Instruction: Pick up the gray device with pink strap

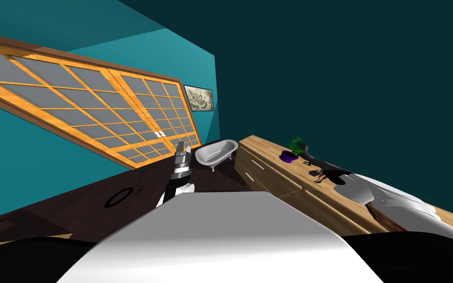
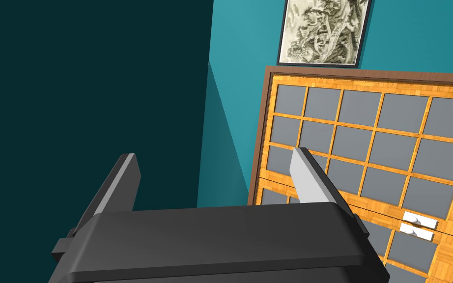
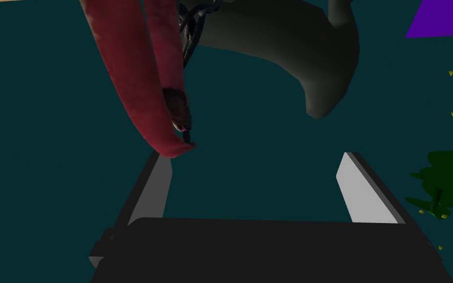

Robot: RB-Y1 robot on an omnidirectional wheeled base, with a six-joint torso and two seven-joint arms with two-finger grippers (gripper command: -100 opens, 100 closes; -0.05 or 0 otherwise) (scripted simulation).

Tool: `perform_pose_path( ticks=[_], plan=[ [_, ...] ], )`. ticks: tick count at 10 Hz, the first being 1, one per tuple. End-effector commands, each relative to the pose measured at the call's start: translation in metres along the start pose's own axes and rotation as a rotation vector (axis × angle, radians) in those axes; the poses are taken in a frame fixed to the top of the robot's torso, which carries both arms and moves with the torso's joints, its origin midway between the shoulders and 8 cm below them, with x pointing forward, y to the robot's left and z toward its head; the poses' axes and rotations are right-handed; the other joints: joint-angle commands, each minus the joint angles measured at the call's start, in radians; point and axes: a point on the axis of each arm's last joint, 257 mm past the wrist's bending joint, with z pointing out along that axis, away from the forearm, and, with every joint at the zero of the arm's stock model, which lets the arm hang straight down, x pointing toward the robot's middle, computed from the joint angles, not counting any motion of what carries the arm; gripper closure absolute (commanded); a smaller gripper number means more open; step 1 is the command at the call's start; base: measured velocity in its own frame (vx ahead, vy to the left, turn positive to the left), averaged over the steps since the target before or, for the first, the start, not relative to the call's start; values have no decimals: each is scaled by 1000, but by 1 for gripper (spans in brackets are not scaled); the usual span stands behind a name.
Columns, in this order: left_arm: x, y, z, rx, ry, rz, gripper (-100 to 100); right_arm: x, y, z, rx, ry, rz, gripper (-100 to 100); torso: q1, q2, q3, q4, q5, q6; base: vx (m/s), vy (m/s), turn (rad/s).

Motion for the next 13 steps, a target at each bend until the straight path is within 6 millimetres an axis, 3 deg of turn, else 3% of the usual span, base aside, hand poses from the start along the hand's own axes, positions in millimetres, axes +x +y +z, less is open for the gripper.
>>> perform_pose_path(
  ticks=[1,13],
  plan=[
    [0,0,0,0,0,0,0,-6,-5,4,-11,-11,18,-100,0,0,0,0,0,0,31,44,52],
    [0,0,0,0,0,0,0,7,-53,7,-12,42,-23,-100,1,-2,-1,-1,-1,0,23,24,10]
  ],
)
